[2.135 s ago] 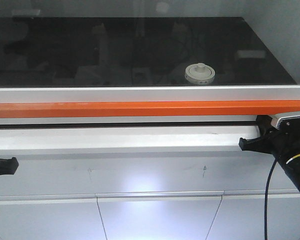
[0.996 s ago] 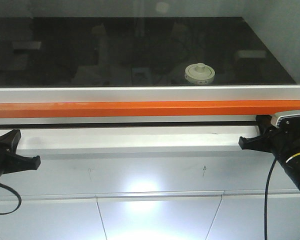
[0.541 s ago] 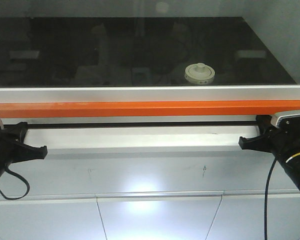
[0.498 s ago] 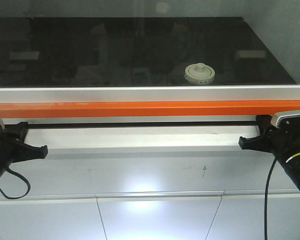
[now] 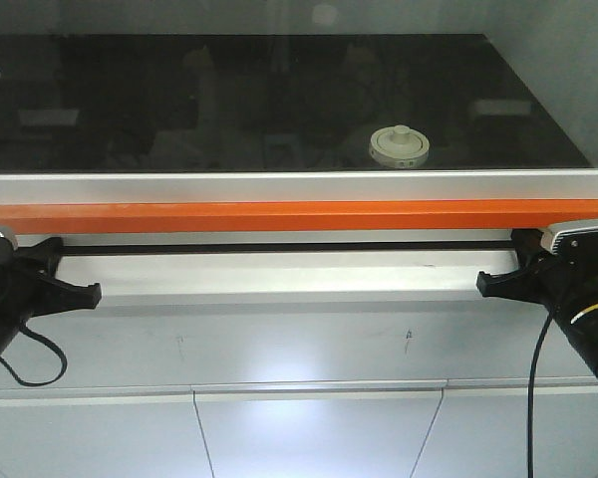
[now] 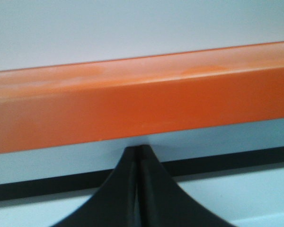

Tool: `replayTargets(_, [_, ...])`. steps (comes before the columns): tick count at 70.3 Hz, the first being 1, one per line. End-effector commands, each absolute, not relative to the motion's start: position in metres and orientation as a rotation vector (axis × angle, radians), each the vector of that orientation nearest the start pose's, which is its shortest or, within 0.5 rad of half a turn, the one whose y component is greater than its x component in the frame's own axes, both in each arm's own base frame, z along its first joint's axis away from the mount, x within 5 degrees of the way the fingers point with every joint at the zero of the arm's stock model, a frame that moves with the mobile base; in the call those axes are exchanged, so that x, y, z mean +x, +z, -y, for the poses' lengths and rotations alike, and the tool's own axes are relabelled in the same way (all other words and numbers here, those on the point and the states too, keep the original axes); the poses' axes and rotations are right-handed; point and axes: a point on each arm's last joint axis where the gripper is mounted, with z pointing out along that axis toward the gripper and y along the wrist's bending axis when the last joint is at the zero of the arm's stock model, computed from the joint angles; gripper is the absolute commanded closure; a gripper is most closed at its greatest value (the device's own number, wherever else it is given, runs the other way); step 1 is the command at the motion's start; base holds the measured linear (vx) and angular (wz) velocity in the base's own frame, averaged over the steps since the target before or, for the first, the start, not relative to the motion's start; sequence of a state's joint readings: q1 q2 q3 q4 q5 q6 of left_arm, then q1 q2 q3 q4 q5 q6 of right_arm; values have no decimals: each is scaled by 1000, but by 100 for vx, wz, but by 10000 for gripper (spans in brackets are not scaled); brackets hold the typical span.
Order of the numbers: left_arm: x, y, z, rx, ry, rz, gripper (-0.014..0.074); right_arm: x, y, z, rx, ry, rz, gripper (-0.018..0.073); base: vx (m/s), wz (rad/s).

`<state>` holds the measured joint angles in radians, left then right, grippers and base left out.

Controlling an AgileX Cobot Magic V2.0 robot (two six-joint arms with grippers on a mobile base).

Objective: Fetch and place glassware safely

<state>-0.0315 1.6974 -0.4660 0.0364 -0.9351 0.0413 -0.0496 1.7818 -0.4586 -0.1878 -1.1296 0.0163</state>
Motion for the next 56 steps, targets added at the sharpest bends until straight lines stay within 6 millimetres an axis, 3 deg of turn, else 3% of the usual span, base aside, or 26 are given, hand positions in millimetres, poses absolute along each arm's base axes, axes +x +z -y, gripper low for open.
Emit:
replayTargets(1, [297, 192, 13, 79, -12, -1558, 603, 296, 178, 0, -136, 54, -1487, 563, 0, 1])
replayTargets(16, [296, 196, 14, 77, -24, -1517, 603, 296, 178, 0, -136, 54, -1487, 563, 0, 0])
replayTargets(37, [290, 220, 14, 66, -34, -1431, 603, 296, 178, 0, -136, 54, -1487, 563, 0, 0])
replayTargets(56, [290, 217, 14, 66, -33, -1451, 603, 296, 178, 0, -136, 54, -1487, 563, 0, 0])
